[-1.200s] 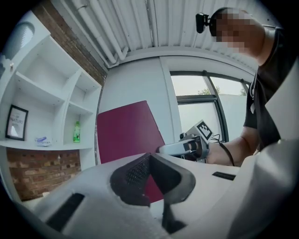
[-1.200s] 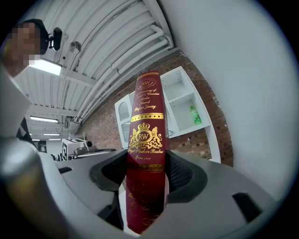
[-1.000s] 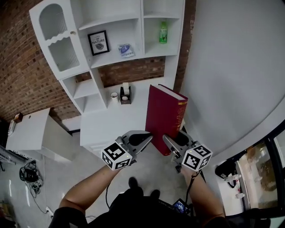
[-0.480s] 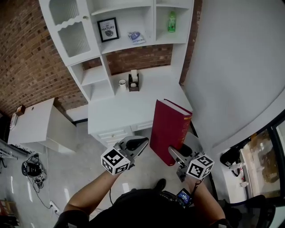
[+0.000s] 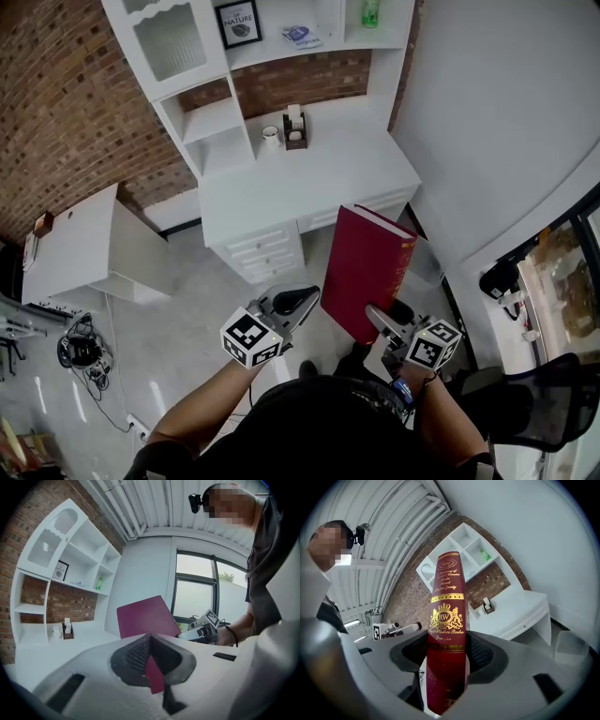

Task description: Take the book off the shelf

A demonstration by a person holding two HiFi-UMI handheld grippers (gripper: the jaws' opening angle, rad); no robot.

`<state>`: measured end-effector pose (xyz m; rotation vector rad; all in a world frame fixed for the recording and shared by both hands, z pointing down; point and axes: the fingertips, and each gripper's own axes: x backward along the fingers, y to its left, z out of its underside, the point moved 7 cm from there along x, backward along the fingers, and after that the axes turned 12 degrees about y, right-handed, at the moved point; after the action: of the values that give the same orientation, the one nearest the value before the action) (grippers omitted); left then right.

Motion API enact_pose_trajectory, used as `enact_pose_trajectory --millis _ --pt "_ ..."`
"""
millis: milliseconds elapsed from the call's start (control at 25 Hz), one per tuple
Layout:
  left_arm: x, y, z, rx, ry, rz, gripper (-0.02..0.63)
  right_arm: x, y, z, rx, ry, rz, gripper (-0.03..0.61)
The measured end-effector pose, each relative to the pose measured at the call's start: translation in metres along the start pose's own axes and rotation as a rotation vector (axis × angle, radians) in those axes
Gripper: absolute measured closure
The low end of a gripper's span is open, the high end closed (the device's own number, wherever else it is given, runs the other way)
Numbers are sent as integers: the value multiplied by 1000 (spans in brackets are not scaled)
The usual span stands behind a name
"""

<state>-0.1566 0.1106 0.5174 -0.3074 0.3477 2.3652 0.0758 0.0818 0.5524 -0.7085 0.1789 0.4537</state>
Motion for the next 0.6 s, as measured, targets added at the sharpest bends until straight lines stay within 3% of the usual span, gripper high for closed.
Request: enact_pose_trajectory --millis 320,600 --pt "21 -34 58 85 37 73 606 1 27 79 -127 37 -44 339" --pt "25 -46 89 146 70 88 606 4 35 103 -176 40 -47 339"
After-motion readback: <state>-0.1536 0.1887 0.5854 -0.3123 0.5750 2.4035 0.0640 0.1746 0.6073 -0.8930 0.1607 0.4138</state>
